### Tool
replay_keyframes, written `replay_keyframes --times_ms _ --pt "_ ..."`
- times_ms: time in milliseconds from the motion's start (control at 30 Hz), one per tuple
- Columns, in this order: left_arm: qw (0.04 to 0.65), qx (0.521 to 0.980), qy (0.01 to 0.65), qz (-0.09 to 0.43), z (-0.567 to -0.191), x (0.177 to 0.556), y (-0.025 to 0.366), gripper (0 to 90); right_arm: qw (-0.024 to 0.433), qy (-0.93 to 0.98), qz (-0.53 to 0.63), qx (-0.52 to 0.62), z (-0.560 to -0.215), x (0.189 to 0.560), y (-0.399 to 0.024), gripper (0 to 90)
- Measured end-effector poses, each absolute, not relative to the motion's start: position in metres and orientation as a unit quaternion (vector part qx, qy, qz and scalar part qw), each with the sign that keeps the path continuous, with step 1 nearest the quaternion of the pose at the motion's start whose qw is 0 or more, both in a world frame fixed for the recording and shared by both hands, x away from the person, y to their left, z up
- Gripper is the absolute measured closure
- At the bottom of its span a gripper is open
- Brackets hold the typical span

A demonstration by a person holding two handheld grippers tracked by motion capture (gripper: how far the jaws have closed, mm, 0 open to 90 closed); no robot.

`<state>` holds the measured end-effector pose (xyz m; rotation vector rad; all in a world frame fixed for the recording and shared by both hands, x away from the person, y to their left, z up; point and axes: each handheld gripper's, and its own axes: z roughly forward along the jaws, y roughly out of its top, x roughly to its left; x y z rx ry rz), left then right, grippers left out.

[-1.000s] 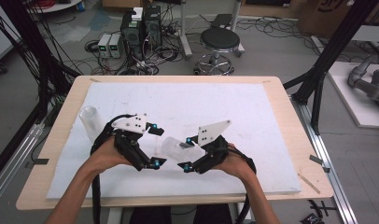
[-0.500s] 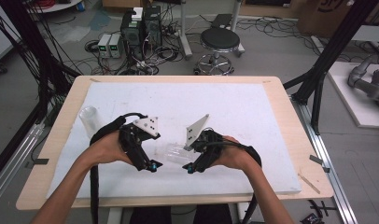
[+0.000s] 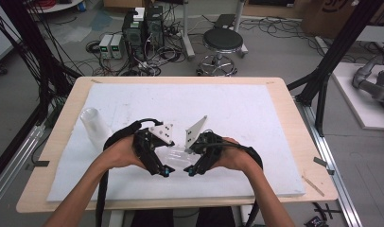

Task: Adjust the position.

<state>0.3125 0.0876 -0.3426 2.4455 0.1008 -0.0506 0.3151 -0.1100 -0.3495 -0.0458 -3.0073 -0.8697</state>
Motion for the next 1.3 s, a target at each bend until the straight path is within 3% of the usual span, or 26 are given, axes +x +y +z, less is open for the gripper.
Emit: replay_keyframes --times_ms 100,300,533,600,667,967,1100,1300 --pt "0.340 0.940 0.034 -0.023 -0.344 0.312 0.085 20.1 0.006 -0.961 -0.277 -0.015 -0.350 0.315 -0.110 35.6" --pt "0.338 0.940 0.040 -0.023 -0.347 0.315 0.083 40.9 0.008 -0.962 -0.274 -0.011 -0.351 0.315 -0.109 35.6" --pt "0.339 0.940 0.038 -0.016 -0.346 0.314 0.085 41.7 0.004 -0.961 -0.277 -0.010 -0.350 0.315 -0.109 35.3" --pt "0.338 0.940 0.041 -0.016 -0.345 0.314 0.085 41.7 0.003 -0.961 -0.277 -0.011 -0.351 0.315 -0.108 28.9" --pt "0.334 0.942 0.039 -0.015 -0.345 0.315 0.086 41.7 -0.012 -0.958 -0.286 -0.008 -0.353 0.315 -0.108 13.5" --pt "0.340 0.940 0.040 -0.012 -0.344 0.314 0.088 41.7 -0.014 -0.947 -0.321 -0.017 -0.351 0.317 -0.112 13.2" --pt "0.397 0.916 0.051 -0.018 -0.350 0.311 0.094 41.6 -0.020 -0.932 -0.361 -0.025 -0.345 0.318 -0.120 13.2" --pt "0.415 0.907 0.067 -0.005 -0.365 0.309 0.101 41.6 -0.022 -0.907 -0.418 -0.036 -0.338 0.317 -0.136 13.2"
